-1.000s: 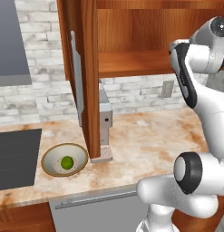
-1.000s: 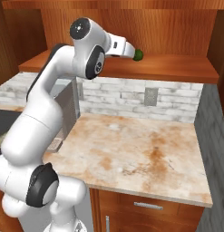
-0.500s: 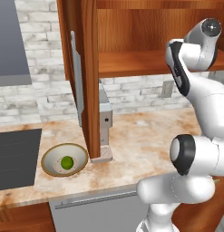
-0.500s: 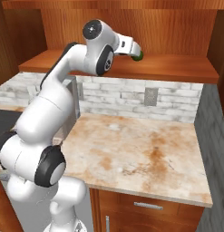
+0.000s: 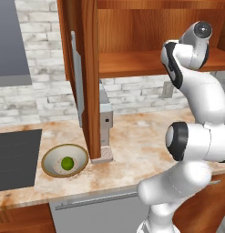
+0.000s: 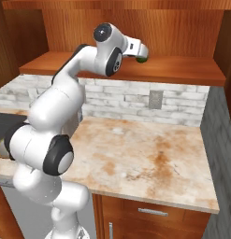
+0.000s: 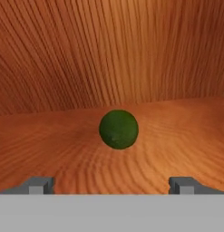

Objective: Pick the limes from the cabinet and place them in one bowl. Pick the pear from the sink and place it in the other bowl.

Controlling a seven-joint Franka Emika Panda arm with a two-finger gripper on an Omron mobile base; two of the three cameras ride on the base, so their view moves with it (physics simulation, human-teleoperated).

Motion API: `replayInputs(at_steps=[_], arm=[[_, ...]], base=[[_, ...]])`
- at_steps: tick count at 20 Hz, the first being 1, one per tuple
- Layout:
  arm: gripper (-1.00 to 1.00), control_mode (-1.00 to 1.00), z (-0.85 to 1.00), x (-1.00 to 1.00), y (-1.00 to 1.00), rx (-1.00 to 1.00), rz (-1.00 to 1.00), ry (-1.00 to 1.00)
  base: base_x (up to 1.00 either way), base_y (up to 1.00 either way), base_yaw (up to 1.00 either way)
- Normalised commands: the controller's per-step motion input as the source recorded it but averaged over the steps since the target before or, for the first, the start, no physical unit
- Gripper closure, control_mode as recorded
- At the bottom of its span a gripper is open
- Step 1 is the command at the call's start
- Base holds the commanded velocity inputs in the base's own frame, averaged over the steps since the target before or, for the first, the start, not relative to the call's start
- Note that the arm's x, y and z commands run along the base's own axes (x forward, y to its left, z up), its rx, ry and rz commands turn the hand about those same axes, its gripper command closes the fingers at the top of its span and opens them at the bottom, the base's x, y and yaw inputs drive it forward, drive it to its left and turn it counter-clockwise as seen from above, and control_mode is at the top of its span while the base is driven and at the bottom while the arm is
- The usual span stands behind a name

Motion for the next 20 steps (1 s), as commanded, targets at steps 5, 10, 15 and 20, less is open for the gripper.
replayInputs(at_steps=[5,10,15,20], arm=[[-1.0,-1.0,0.0,0.2,-0.24,0.0,0.0,0.0],[-1.0,-1.0,0.0,0.17,-0.23,0.0,0.0,0.0],[-1.0,-1.0,-0.01,0.17,-0.02,0.0,0.0,0.01],[-1.0,-1.0,-0.08,0.17,0.0,0.0,0.0,0.03]], base=[[0.0,0.0,0.0],[0.0,0.0,0.0],[0.0,0.0,0.0],[0.0,0.0,0.0]])
